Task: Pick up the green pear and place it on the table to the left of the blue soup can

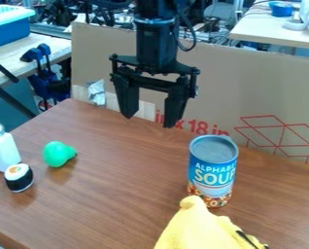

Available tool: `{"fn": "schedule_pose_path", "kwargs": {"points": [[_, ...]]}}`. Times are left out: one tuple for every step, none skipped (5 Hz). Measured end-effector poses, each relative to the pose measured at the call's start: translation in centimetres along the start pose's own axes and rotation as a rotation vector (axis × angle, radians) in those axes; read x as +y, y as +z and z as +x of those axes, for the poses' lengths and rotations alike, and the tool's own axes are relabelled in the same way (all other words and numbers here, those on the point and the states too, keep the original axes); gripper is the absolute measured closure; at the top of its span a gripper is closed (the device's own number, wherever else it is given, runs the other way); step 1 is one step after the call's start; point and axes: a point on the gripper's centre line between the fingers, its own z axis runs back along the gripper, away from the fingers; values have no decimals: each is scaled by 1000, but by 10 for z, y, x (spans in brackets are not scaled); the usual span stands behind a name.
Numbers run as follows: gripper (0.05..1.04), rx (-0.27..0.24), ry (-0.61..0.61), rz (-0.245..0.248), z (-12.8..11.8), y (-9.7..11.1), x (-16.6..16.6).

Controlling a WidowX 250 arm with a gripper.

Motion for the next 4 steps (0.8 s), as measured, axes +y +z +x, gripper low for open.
{"fn": "schedule_pose_path", "kwargs": {"points": [[82, 30, -4, 4, 0, -8, 1], [82, 107, -97, -32, -3, -12, 30], [82, 182, -157, -24, 4, -13, 68], [82, 165, -172, 3, 6, -12, 98]]}}
